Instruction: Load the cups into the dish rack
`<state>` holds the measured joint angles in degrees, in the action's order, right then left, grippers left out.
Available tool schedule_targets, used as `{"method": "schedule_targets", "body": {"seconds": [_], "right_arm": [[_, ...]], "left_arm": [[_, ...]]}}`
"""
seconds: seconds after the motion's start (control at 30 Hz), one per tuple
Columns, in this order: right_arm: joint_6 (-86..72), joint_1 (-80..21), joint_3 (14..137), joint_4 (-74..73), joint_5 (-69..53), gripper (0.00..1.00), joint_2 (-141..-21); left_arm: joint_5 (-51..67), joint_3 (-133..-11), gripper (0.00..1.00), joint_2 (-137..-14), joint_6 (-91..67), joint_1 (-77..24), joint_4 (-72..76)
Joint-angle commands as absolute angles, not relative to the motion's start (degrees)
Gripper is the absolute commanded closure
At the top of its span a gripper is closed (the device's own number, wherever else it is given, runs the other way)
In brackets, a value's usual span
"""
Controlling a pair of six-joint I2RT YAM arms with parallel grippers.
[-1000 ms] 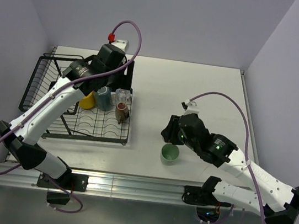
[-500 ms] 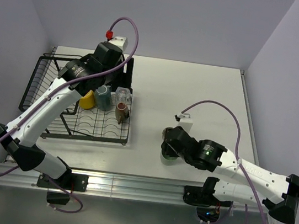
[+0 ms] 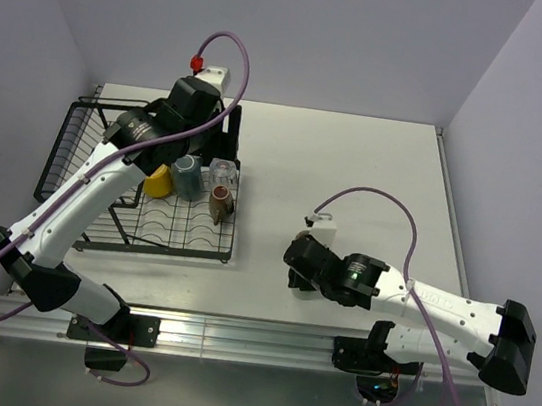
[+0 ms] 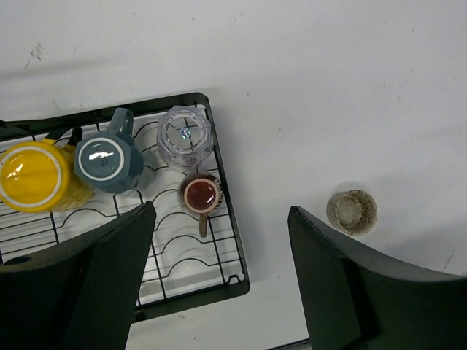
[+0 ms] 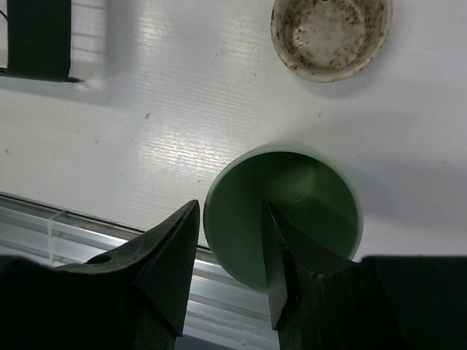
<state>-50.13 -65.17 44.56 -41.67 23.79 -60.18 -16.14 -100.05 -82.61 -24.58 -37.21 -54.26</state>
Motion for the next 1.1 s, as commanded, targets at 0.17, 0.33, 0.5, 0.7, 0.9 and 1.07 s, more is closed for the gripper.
{"method": "schedule_targets", "body": {"seconds": [0.17,0.33,0.5,0.7,0.9,1.07], "right_arm": [[-50.89,-65.83,43.77,-37.44,25.31,0.53,-65.82],[-49.75,-65.39,45.0,-37.18,26.1,0.7,-69.25],[-47.03,-62.59,46.84,-36.39,24.97,1.0,-67.95],[-39.31,-48.8,53.17,-30.25,13.82,1.0,-58.99],[-41.56,-28.76,55.9,-12.15,-21.06,1.0,-56.95],[-51.39,-22.77,55.03,9.15,-38.54,1.0,-60.81]], "left_arm": [[-15.91,-99.23,0.2,-80.6,-23.64,-37.35,-52.65],[-15.91,-97.91,0.2,-79.98,-23.82,-37.35,-52.29],[-15.38,-96.6,0.2,-78.14,-24.26,-37.35,-51.51],[-4.51,-95.01,0.19,-75.24,-24.7,-36.04,-47.3],[16.16,-90.79,0.15,-72.69,-27.41,-32.17,-36.4],[24.86,-87.55,0.14,-72.25,-29.35,-31.73,-28.15]]}}
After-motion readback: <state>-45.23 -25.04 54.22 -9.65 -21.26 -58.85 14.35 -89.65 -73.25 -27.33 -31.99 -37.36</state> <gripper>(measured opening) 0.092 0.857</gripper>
